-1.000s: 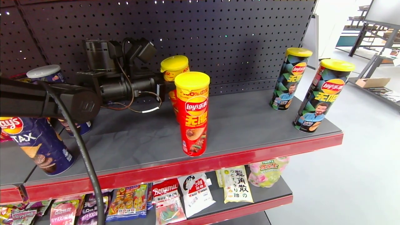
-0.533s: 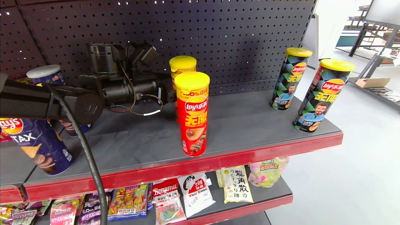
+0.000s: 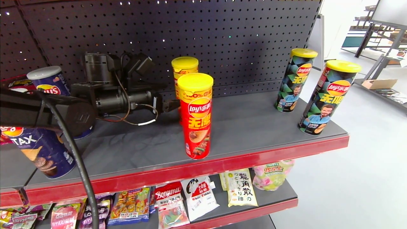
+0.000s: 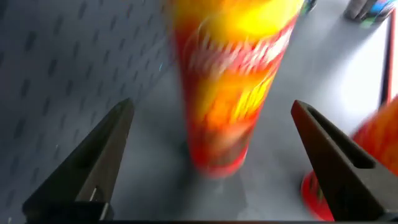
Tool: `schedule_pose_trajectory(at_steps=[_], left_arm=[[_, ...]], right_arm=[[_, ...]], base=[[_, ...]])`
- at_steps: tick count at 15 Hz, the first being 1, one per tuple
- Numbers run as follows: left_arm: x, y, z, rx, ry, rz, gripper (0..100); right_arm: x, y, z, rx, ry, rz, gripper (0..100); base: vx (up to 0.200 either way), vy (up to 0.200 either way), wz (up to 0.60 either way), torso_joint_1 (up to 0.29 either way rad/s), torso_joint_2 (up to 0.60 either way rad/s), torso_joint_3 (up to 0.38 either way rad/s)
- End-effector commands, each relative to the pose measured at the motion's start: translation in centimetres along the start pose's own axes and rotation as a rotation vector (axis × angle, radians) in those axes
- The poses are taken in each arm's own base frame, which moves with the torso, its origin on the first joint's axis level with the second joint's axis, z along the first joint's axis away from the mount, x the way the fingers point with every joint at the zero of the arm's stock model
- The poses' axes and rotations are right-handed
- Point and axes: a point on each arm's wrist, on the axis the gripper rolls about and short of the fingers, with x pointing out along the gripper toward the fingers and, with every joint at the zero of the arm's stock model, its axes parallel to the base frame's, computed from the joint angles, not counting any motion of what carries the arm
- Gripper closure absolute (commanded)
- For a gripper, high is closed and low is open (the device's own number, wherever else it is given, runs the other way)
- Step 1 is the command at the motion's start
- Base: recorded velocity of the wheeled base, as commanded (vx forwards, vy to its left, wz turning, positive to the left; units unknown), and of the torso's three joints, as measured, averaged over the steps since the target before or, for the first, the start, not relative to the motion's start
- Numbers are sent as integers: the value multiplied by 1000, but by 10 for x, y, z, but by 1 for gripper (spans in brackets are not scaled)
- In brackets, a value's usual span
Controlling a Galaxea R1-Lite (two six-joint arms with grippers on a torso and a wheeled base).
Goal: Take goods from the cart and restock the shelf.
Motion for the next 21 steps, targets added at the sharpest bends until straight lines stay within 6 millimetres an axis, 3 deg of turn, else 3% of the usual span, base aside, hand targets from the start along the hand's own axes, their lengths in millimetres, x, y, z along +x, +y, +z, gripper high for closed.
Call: schedule_pose_trajectory(at_steps=[1, 3, 6, 8, 9, 12, 14, 18, 21], left_arm=[[-27, -1, -1, -13, 13, 39, 0], [-43, -7, -4, -23, 29, 60, 0], [-91, -40, -12, -56, 76, 54, 0], [-138, -73, -16, -69, 98, 48, 0], [-151, -82, -17, -69, 97, 50, 0], [-252, -153, -30, -63, 89, 66, 0], [-296, -180, -42, -131, 15, 270, 0], [-327, -213, -92, -145, -98, 462, 0], [-335, -220, -112, -178, -41, 603, 0]], right_arm=[[0, 0, 0, 0, 1, -1, 0], [0, 0, 0, 0, 1, -1, 0], [0, 0, 0, 0, 1, 0, 0], [0, 0, 0, 0, 1, 0, 0], [0, 0, 0, 0, 1, 0, 0], [0, 0, 0, 0, 1, 0, 0], [0, 0, 0, 0, 1, 0, 0], [0, 0, 0, 0, 1, 0, 0], [0, 0, 0, 0, 1, 0, 0]], base=[[0, 0, 0, 0, 0, 0], [0, 0, 0, 0, 0, 0], [0, 0, 0, 0, 0, 0], [0, 0, 0, 0, 0, 0], [0, 0, 0, 0, 0, 0], [0, 0, 0, 0, 0, 0], [0, 0, 0, 0, 0, 0], [0, 0, 0, 0, 0, 0], [0, 0, 0, 0, 0, 0]])
